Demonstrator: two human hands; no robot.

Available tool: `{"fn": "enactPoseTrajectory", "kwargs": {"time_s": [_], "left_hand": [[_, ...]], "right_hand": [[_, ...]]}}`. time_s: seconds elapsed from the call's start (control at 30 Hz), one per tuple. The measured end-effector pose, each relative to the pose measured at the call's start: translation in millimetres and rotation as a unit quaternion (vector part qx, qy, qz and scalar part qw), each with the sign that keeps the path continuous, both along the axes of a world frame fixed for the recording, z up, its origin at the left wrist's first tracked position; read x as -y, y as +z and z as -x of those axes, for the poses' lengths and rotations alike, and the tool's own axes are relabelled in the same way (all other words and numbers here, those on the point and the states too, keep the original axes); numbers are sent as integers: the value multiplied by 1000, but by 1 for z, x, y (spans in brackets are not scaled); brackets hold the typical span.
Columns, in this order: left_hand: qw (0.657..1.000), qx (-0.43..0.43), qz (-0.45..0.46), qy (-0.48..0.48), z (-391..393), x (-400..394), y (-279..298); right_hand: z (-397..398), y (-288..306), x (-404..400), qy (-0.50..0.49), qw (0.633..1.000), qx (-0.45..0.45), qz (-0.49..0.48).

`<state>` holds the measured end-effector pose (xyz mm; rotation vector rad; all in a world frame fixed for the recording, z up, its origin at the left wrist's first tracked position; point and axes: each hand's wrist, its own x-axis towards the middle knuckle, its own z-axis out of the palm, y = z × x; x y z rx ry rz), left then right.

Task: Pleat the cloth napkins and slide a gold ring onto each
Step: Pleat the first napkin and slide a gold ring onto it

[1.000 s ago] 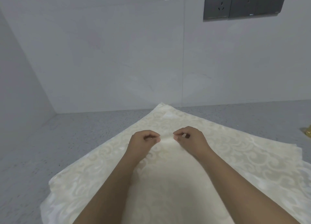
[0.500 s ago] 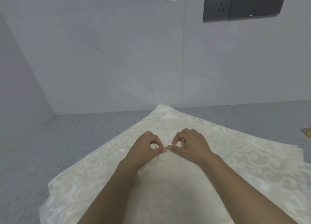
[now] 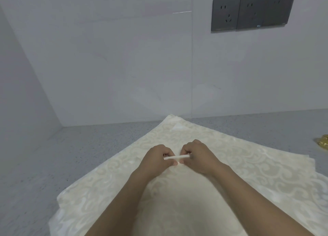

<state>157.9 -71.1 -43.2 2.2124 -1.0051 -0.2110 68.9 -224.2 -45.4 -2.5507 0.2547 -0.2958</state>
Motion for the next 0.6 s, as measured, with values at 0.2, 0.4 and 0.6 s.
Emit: {"fn": "enactPoseTrajectory", "kwargs": {"time_s": [0.2, 0.4, 0.6], "left_hand": [[979, 184, -70, -41, 13, -8, 6], [981, 149, -107, -58, 21, -16, 11], [999, -1, -15, -33, 22, -31, 3]], "right_hand": [[15, 7, -8, 36, 991, 32, 122], [28, 10, -10, 22, 997, 2, 71], [38, -4, -9, 2, 1000, 16, -1]]}}
